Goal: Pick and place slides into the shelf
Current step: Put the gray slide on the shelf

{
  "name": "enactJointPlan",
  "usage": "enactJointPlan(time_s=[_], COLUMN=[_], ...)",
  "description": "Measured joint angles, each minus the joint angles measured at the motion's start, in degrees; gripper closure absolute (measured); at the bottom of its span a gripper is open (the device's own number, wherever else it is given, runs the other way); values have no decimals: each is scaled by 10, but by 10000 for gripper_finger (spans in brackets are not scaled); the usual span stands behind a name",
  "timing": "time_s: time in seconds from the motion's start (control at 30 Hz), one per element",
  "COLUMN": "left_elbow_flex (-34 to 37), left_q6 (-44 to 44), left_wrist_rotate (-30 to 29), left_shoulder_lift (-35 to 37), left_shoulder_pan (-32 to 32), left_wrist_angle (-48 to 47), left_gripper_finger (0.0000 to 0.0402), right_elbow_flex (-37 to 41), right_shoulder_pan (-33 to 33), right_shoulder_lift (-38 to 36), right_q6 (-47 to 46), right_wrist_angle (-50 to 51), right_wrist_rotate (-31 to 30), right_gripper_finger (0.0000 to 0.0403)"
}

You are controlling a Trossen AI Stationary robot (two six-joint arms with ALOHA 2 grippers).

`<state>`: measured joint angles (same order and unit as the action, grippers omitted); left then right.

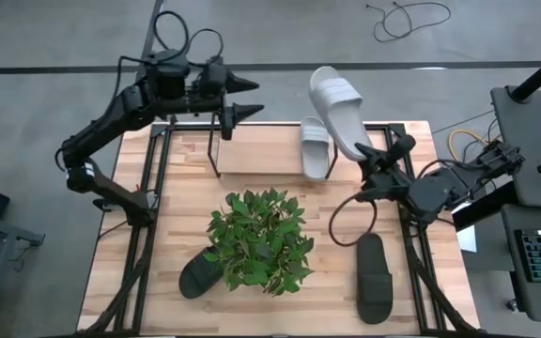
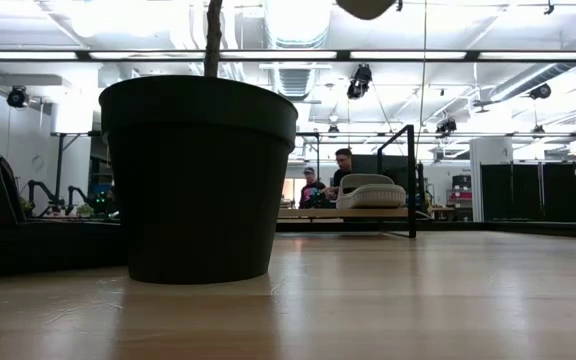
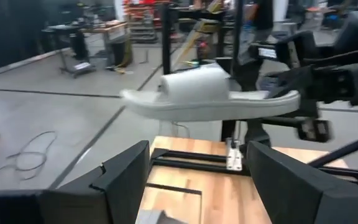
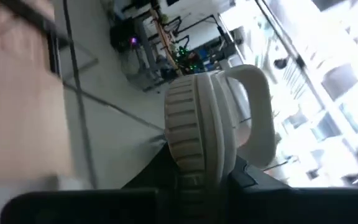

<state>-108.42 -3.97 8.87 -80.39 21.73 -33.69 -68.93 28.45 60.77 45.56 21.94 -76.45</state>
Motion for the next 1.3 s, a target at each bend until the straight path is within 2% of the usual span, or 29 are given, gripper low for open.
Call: enactJointPlan(time_s=[0.3, 0.4, 0.53, 0.67, 0.8, 0.97, 1.07, 1.2, 1.3], left_elbow_flex=[17, 43, 80, 118, 143, 172, 183, 197, 204], left_q6=[2, 2, 1, 1, -10, -11, -11, -10, -10], left_wrist_rotate=[-5, -35, -81, -94, -94, -94, -94, -96, -110], left_shoulder_lift=[57, 79, 111, 138, 167, 198, 212, 224, 225], left_shoulder_pan=[0, 0, 0, 0, 0, 0, 0, 0, 0], left_wrist_angle=[-89, -95, -93, -93, -93, -94, -92, -87, -87], left_gripper_finger=[146, 146, 146, 146, 146, 146, 146, 146, 146], right_elbow_flex=[4, 7, 13, 22, 38, 63, 79, 88, 88], right_shoulder_pan=[-10, -25, -39, -46, -59, -83, -100, -117, -155], right_shoulder_lift=[38, 61, 109, 152, 171, 145, 120, 103, 94], right_q6=[-228, -287, -331, -363, -410, -512, -526, -494, -475], right_wrist_angle=[0, 0, 1, 6, 60, 166, 180, 179, 173], right_wrist_rotate=[14, -6, -64, -50, -57, -50, -32, -34, -37], right_gripper_finger=[358, 358, 358, 358, 358, 358, 358, 358, 358])
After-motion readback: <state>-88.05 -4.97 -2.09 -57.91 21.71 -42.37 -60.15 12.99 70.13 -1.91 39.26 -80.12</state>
